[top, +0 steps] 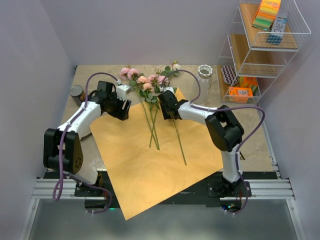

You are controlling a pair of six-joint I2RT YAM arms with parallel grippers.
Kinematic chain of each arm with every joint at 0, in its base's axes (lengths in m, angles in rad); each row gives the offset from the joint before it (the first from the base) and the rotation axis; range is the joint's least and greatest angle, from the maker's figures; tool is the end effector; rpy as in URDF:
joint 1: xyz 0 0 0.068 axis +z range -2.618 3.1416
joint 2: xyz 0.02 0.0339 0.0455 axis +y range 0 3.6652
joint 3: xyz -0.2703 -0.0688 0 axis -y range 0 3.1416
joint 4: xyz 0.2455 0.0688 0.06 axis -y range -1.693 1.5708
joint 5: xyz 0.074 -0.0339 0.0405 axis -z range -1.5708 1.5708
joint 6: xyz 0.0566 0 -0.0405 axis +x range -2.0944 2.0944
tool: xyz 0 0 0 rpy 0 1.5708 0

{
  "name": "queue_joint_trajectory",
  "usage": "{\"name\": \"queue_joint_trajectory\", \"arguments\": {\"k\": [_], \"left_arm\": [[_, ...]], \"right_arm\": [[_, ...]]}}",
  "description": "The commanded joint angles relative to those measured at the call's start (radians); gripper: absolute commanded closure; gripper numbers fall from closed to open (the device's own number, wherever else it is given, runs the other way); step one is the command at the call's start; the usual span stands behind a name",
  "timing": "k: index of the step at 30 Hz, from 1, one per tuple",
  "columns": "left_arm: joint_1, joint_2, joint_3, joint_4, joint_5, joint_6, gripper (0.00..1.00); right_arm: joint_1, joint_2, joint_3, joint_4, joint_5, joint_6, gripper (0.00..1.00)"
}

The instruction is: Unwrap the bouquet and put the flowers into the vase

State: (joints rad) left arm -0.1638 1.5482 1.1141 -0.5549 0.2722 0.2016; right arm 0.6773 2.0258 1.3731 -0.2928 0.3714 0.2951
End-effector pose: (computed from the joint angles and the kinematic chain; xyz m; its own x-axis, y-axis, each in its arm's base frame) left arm 0.3255 -0.0692 0.2275 -0.7470 0.3189 -0.5834 0.4617 0.8802 -0.1100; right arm 0.3592 0.2625 0.1521 -0.7262 -0.2362 -0.6456 -0.2166 0.9699 -0.1113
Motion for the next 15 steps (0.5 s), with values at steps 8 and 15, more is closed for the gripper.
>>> {"name": "queue_joint_trajectory", "arguments": {"k": [8,15], "left_arm": [[0.012,-0.043,-0.022,0.023,0.042,0.007,0.3],[0.017,-0.053,-0.02,0.016,0.047,0.013,0.31]], "right_arm": [[-0.012,0.108,0.247,-0.017,0.026,-0.091,0.57],[-0.047,0.151,0.268,-0.029,0.009,-0.096,0.6]]}}
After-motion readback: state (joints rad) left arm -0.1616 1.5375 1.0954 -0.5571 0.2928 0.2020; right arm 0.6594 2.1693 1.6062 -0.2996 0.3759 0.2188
